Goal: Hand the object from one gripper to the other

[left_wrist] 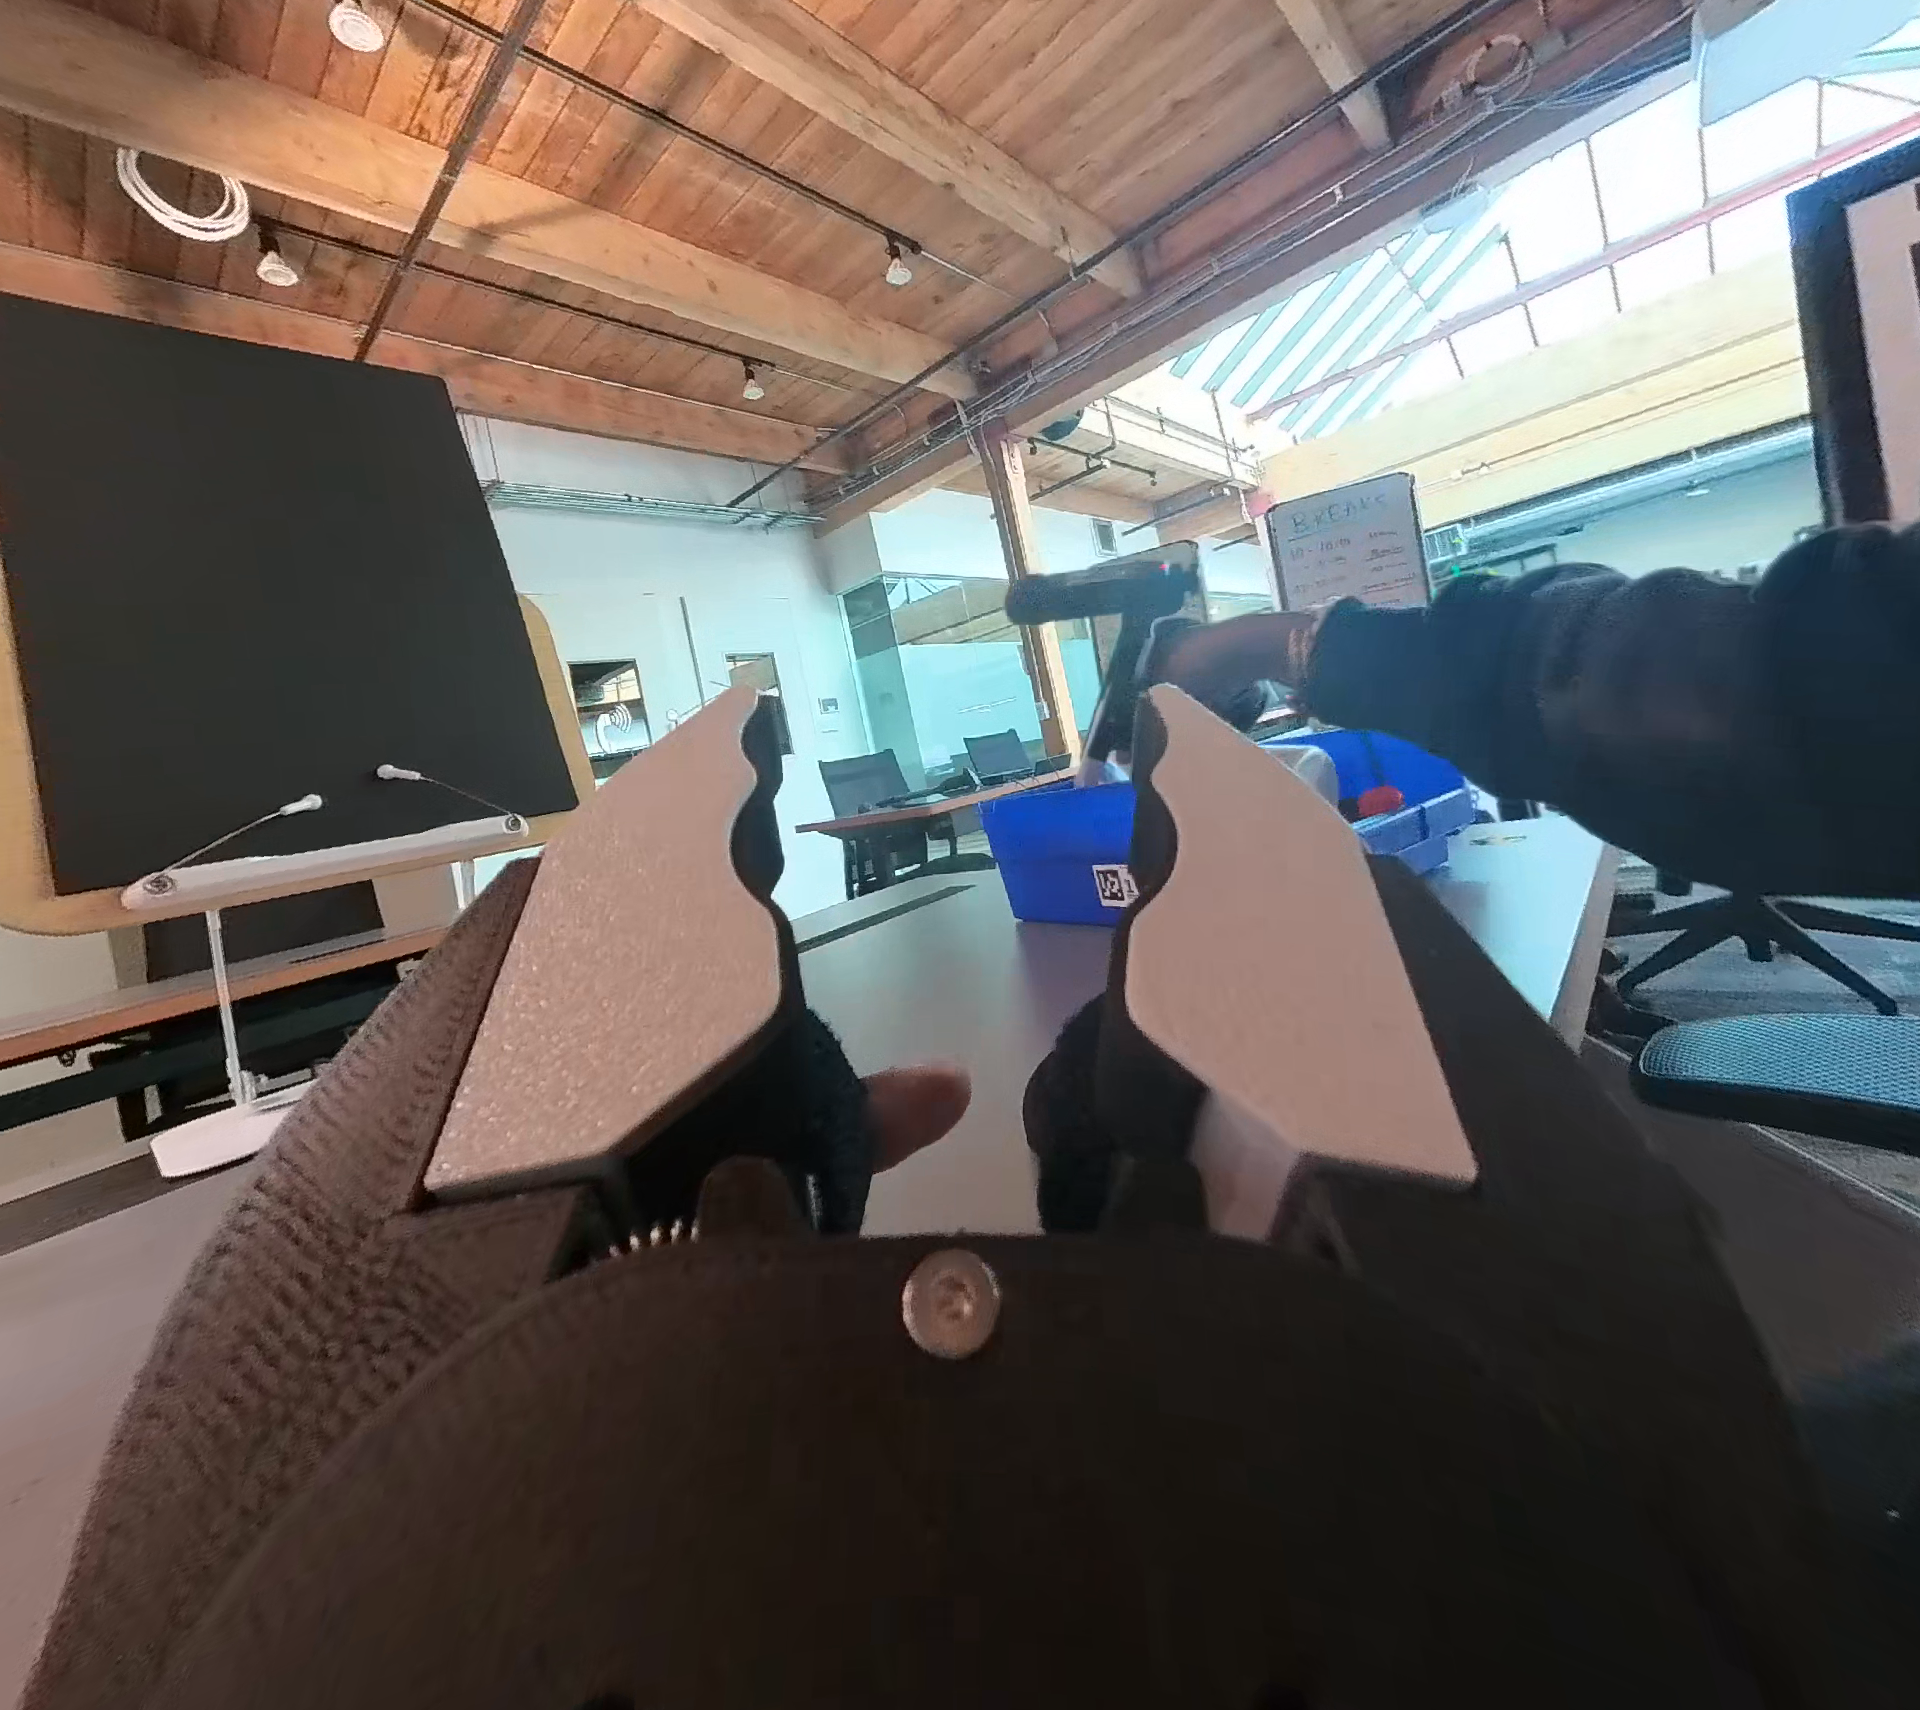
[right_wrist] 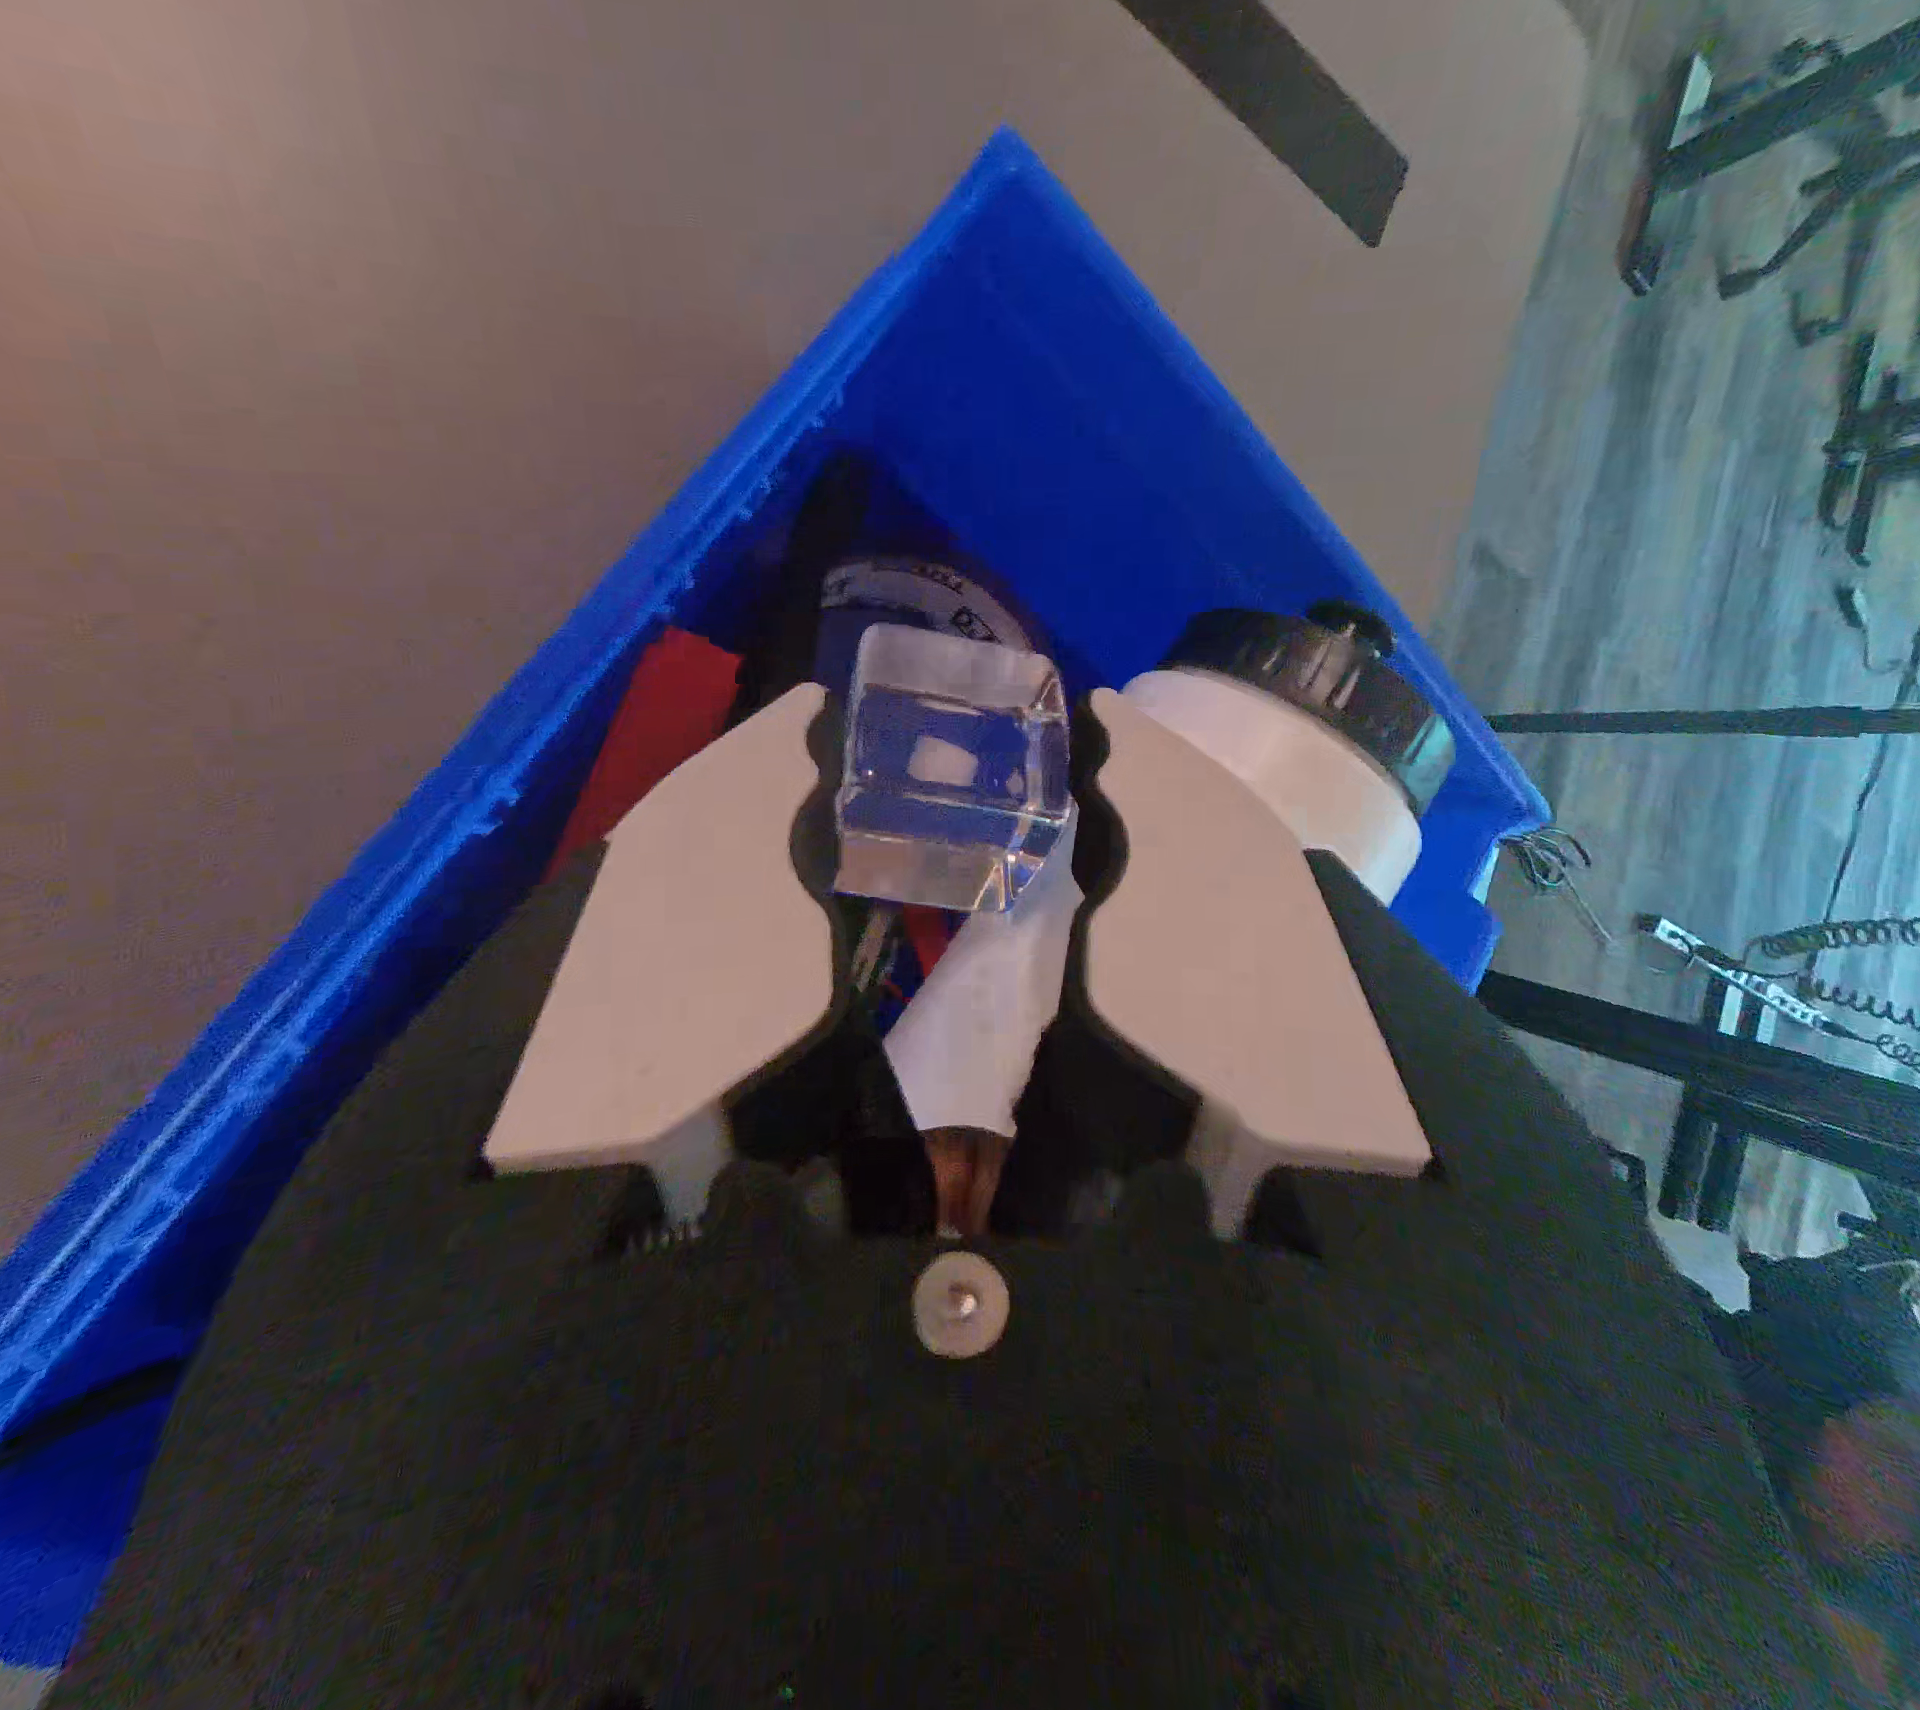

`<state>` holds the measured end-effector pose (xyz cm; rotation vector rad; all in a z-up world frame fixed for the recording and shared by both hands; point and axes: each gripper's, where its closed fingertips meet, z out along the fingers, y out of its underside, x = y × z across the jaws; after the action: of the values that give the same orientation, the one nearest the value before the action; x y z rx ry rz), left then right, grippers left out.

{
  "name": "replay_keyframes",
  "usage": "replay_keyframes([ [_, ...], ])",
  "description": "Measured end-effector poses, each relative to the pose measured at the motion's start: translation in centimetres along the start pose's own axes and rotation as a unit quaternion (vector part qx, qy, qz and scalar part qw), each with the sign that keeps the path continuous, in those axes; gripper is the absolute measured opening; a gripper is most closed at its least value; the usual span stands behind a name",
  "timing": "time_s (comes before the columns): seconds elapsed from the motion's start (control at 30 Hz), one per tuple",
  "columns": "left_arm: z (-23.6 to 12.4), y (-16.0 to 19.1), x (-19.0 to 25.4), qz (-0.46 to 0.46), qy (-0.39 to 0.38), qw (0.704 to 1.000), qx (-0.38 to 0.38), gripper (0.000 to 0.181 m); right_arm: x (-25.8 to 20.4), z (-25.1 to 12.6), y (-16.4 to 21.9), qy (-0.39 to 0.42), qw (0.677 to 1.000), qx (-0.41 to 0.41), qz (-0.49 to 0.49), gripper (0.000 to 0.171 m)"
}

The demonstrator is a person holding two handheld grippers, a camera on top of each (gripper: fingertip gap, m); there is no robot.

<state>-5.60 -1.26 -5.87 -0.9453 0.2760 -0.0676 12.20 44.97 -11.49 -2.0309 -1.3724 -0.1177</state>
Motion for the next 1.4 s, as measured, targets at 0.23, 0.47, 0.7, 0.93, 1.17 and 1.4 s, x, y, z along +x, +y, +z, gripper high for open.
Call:
replay_keyframes([
  [0.23,-0.2,-0.2,0.0,-0.004,-0.001,1.0,0.004,0.061,0.5,3.1,0.6,0.001,0.997,-0.08,0.001,0.043],
  [0.47,-0.1,0.0,0.2,0.008,0.001,1.0,-0.002,0.061,0.1,4.7,1.3,0.005,0.993,-0.115,0.002,0.042],
  [0.7,0.0,0.2,0.5,0.019,0.003,1.0,-0.008,0.061,0.6,3.2,0.8,0.022,0.996,-0.083,0.006,0.043],
  [0.93,0.0,0.1,0.6,0.021,0.003,1.0,-0.007,0.061,-0.6,-5.2,-3.8,0.007,0.979,0.167,0.117,0.054],
  [1.17,0.1,-0.9,0.7,0.007,0.003,1.0,0.004,0.058,-16.8,-20.6,-5.2,-0.284,0.785,0.536,0.127,0.073],
  [1.4,0.7,-2.5,-0.3,-0.025,0.006,0.999,-0.036,0.057,-29.8,-20.9,0.3,-0.414,0.734,0.53,0.091,0.064],
])
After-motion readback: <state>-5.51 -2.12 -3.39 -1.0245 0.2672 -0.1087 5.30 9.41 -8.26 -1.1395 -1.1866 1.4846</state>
